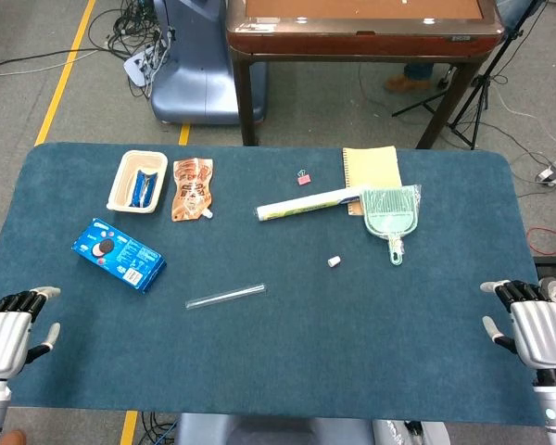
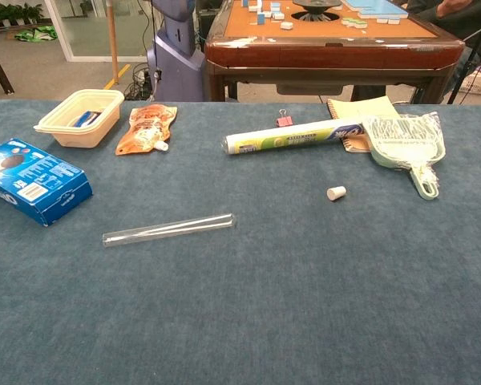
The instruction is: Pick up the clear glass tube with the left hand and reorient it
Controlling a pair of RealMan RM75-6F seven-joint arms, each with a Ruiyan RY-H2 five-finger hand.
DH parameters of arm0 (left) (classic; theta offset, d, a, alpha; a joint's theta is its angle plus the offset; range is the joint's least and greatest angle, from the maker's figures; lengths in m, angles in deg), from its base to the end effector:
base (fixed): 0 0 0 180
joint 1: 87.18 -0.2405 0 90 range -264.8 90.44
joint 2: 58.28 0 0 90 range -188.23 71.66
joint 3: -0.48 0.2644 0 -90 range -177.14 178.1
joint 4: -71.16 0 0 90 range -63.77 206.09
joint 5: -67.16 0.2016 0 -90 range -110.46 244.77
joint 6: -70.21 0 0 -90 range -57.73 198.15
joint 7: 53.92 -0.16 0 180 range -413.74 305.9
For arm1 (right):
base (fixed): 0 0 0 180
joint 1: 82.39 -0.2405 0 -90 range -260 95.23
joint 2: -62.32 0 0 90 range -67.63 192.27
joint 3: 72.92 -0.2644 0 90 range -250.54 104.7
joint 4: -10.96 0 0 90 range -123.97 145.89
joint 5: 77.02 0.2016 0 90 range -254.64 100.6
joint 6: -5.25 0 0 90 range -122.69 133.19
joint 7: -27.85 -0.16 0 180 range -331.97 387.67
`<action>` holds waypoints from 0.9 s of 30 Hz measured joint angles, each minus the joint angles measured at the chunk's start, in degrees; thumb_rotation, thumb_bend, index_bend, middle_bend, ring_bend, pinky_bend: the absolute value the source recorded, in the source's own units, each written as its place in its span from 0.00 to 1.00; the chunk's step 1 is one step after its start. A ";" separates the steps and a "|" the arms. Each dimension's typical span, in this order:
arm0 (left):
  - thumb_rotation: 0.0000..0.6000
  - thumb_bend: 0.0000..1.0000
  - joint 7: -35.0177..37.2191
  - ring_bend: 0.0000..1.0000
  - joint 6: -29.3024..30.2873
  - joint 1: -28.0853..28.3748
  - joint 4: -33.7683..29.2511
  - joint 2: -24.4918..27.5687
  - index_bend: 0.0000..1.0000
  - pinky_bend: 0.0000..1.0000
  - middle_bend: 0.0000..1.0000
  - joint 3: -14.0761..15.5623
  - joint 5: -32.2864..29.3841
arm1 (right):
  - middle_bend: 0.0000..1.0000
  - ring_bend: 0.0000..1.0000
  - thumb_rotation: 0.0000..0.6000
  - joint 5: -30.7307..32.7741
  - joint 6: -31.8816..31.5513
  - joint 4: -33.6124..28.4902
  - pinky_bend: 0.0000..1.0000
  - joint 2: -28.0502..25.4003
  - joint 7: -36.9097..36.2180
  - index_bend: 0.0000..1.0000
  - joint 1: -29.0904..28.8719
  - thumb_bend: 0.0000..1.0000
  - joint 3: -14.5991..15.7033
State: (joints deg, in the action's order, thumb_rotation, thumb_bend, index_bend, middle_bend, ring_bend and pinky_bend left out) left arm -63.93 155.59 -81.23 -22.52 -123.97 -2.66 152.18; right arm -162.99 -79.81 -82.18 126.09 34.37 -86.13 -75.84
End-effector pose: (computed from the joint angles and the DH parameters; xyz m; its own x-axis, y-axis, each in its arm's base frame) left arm -0.3063 0.2033 0.1617 0.5044 -0.0126 0.8634 0.8633 -0.0121 -0.5045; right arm -0.3165 -0.1908 0.1711 0.4901 -0.0106 0.8716 -0.8716 0.0061 0.4902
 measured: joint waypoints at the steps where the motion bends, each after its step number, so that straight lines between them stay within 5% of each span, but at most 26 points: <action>1: 1.00 0.33 -0.03 0.26 -0.12 0.06 -0.03 -0.02 0.28 0.25 0.29 -0.01 -0.04 | 0.36 0.29 1.00 -0.06 -0.11 0.05 0.32 0.00 -0.02 0.36 0.05 0.30 0.00; 14: 1.00 0.33 3.09 0.31 -3.69 3.08 0.85 0.55 0.29 0.25 0.29 0.34 2.70 | 0.36 0.29 1.00 -0.92 -1.97 -0.79 0.32 -1.35 0.28 0.36 0.20 0.30 -0.98; 18: 1.00 0.33 4.82 0.38 -6.22 5.57 1.26 0.85 0.30 0.33 0.33 0.24 4.45 | 0.36 0.29 1.00 -0.57 -1.68 -2.41 0.32 -2.96 1.86 0.36 -0.53 0.30 -1.98; 27: 1.00 0.32 7.47 0.65 -14.97 14.20 2.46 -0.18 0.30 0.58 0.62 -0.78 7.61 | 0.36 0.29 1.00 -0.42 0.35 -7.13 0.32 -6.53 6.86 0.36 -3.52 0.30 -4.22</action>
State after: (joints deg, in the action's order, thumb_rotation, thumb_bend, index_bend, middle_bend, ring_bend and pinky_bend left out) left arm -56.46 140.62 -67.03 -20.06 -124.15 -3.44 159.80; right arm -163.41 -79.47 -89.31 119.56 41.23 -89.65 -80.06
